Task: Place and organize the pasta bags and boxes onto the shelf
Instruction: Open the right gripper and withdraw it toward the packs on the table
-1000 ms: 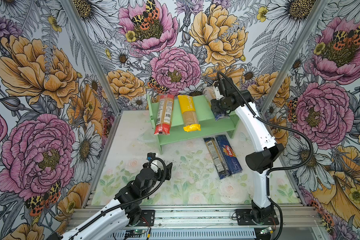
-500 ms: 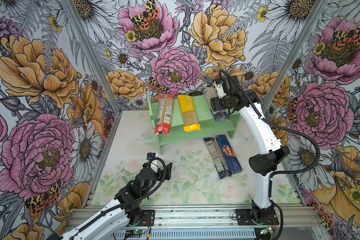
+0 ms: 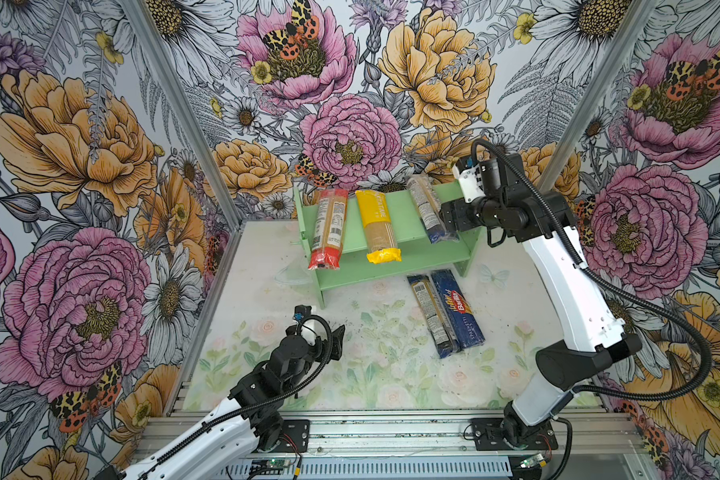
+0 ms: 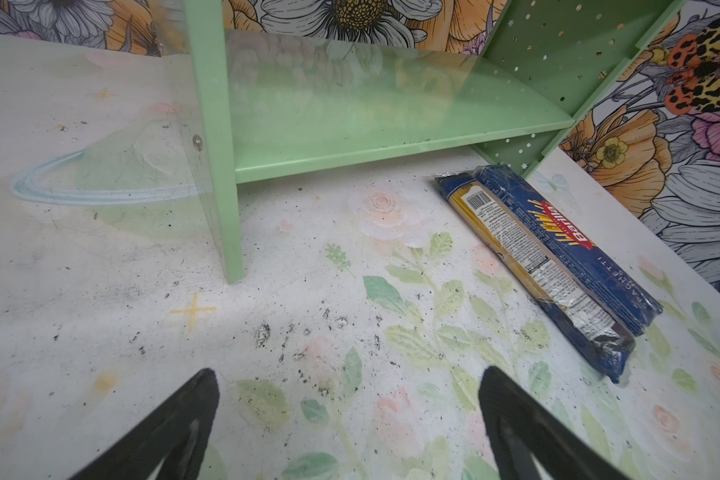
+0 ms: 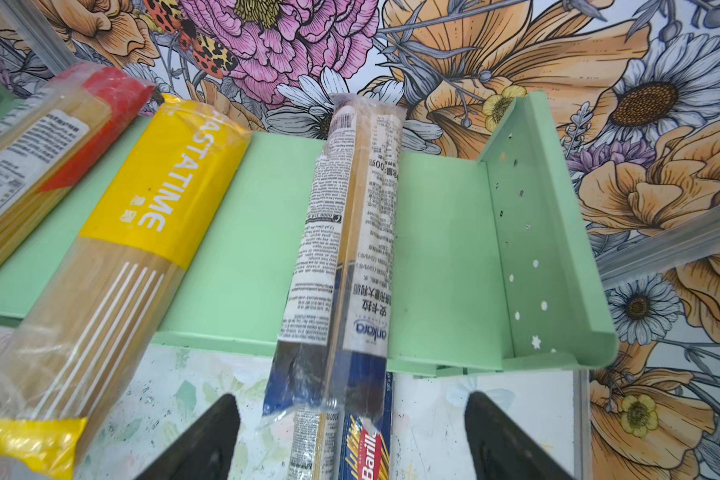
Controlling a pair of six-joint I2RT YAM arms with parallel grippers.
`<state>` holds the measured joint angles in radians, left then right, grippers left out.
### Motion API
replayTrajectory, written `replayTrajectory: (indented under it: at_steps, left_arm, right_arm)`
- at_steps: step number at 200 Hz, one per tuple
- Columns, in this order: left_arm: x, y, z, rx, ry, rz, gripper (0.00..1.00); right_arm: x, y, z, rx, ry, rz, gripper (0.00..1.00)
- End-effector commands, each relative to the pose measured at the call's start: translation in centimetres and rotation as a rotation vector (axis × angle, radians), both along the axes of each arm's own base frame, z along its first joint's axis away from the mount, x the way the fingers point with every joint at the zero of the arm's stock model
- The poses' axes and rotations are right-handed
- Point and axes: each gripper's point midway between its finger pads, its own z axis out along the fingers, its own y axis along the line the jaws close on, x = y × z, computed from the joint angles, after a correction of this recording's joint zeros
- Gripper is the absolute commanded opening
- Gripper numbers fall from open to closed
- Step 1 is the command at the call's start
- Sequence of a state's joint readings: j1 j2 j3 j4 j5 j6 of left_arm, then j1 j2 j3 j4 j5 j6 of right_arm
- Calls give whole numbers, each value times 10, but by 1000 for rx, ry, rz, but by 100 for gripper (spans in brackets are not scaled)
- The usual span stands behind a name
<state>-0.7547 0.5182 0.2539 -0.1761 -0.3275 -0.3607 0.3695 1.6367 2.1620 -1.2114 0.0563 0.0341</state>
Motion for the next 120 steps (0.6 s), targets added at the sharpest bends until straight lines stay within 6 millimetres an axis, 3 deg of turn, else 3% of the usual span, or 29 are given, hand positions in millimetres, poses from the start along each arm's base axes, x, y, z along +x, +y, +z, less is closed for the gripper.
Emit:
replayTrajectory:
  at_steps: [1, 27, 51, 86, 120]
  left_arm:
    - [1, 0, -2, -4, 0, -4, 99]
    - [1, -1, -2, -3, 3, -9, 99]
    - [1, -2, -2, -1, 5, -11, 99]
    - [2, -3, -3, 3, 11, -12, 99]
    - [2, -3, -4, 4, 13, -11, 99]
  right_arm:
    - [-31, 5, 3, 49, 2, 49, 88]
    - [-69, 4, -16, 108, 46, 76, 89]
    - [-100, -2, -45, 139, 100, 63, 89]
    - [-134, -18, -78, 136, 145, 24, 89]
    - [-153, -27, -87, 165, 148, -3, 89]
